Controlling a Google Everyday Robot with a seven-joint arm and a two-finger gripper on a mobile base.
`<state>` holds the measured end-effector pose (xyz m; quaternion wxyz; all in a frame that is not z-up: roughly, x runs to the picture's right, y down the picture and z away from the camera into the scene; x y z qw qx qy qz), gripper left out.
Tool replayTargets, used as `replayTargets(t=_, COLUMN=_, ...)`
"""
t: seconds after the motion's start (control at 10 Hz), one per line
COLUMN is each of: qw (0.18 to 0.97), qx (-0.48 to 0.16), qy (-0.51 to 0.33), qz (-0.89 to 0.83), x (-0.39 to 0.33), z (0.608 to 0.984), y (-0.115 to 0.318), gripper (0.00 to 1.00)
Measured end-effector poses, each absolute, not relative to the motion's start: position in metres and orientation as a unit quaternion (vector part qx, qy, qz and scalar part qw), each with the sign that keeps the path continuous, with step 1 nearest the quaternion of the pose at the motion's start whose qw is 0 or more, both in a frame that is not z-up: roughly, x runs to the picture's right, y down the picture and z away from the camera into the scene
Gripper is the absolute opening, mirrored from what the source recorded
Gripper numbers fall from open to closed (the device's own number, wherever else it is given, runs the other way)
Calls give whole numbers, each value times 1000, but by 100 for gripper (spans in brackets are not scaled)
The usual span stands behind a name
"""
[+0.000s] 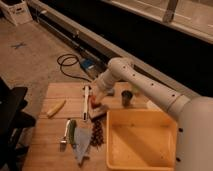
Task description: Place apple in metal cup
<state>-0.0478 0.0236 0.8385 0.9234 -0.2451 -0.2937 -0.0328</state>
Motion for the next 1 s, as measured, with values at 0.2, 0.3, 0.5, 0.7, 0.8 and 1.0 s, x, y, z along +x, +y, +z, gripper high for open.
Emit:
replayTargets(t=0.2, qw=924, qx=-249, qy=-291, qz=-21, x=-45, z=854, y=34, gripper=72)
replayTargets(t=0.3, qw=923, qx=-252, qy=-289, qz=-18, x=-44, z=860, y=38, gripper=72)
replayTargets(t=0.5, qw=922, qx=-258, qy=-287, qz=-11, x=-45, z=870, y=42, gripper=72)
replayTargets(t=0.7, qw=921, qx=-263, qy=-288, qz=-6, x=-43, z=878, y=44, gripper=72)
replayTargets(t=0.8, qw=919, qx=-266, qy=-290, qz=-3, x=-45, z=886, y=44, gripper=72)
replayTargets(t=1.0, qw=916, qx=-272, qy=-295, qz=2, x=-48, z=899, y=47, gripper=72)
